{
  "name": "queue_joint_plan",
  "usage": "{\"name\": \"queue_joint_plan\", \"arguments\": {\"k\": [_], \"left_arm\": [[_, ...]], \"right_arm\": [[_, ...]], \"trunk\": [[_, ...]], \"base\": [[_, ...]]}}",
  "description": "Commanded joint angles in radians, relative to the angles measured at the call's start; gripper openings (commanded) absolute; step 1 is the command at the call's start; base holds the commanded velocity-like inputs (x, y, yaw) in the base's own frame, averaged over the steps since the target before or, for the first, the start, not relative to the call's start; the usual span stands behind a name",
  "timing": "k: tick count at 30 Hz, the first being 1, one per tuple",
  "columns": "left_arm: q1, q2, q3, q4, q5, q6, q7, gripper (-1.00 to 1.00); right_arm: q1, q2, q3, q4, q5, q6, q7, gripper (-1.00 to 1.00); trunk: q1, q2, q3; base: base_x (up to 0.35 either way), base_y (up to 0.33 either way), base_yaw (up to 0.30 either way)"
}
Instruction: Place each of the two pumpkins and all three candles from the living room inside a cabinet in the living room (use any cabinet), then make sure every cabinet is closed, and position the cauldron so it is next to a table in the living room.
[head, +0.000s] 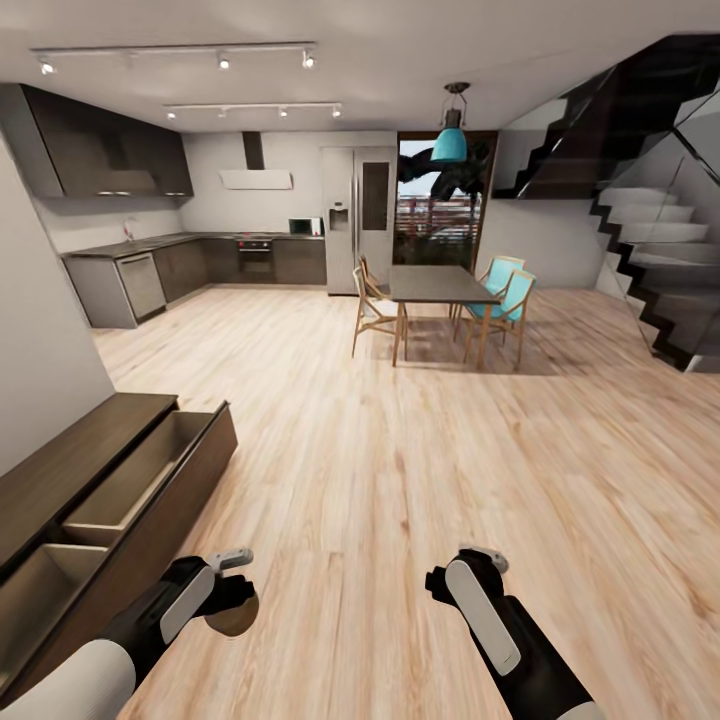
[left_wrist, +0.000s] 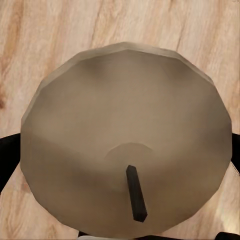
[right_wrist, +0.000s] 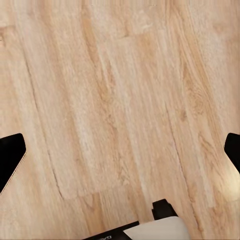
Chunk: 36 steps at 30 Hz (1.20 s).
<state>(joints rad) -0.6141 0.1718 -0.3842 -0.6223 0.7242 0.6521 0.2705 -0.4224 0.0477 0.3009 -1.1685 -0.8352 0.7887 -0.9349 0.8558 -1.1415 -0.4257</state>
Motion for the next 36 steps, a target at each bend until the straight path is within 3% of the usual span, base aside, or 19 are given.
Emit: {"name": "queue_joint_plan", "arguments": {"k": [1, 36], "left_arm": [[-0.001, 0.001, -0.007, -0.002, 0.009, 0.001, 0.009, -1.00], [-0.001, 0.001, -0.005, -0.002, 0.009, 0.001, 0.009, -1.00]], "right_arm": [[-0.001, 0.000, 0.001, -0.001, -0.008, 0.003, -0.010, 1.00], [-0.001, 0.000, 0.001, -0.002, -0.008, 0.003, -0.010, 1.00]], "trunk": [[0.001, -0.001, -0.001], [0.001, -0.001, -0.001]], "base": [[0.333, 0.000, 0.000], [0.333, 0.000, 0.000]]}}
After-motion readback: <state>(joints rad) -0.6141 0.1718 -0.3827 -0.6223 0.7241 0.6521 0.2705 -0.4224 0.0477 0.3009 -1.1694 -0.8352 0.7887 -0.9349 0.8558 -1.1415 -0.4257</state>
